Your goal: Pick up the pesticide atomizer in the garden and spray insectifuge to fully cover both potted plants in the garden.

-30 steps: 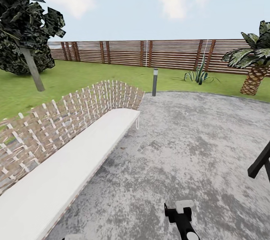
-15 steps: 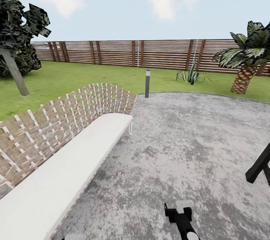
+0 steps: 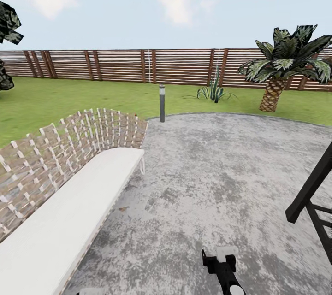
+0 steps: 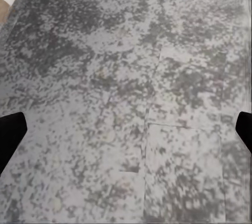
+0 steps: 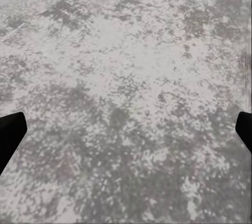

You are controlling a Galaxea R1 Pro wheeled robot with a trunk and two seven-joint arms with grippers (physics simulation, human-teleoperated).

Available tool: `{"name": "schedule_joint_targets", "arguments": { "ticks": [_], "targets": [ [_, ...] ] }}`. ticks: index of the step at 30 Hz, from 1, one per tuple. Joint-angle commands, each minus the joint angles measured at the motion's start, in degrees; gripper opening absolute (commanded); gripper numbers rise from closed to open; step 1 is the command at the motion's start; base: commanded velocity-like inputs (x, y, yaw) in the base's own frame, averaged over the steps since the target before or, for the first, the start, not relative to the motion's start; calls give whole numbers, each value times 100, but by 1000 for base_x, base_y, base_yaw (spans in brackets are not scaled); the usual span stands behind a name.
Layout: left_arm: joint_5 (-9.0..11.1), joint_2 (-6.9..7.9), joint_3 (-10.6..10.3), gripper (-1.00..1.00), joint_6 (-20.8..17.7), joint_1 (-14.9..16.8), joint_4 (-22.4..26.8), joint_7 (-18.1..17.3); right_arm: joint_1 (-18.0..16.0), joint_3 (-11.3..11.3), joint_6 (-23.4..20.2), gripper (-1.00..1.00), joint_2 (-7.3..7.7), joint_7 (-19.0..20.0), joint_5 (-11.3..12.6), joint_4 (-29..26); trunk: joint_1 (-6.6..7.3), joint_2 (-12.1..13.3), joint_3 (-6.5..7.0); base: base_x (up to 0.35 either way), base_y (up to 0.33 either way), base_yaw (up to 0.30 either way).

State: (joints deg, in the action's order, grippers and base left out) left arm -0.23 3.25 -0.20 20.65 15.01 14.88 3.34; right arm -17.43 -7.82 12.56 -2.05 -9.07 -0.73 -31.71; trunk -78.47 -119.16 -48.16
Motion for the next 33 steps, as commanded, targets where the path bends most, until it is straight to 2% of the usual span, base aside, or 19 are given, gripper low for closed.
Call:
{"name": "schedule_joint_targets", "arguments": {
  "ticks": [1,18,33],
  "targets": [
    [-3,1,-5,100,18,2,-2,17,-6,-33,10,100,3,-51,-7,7,-3,-2,-5,338,-14,-263],
    [4,2,6,100,15,2,-2,17,-6,-35,12,100,3,-51,-6,7,-3,-2,-5,334,-77,-260],
    [6,8,9,100,15,2,-2,17,-6,-38,10,100,3,-48,-13,7,-3,-2,-5,337,-2,-25]
  ]
}}
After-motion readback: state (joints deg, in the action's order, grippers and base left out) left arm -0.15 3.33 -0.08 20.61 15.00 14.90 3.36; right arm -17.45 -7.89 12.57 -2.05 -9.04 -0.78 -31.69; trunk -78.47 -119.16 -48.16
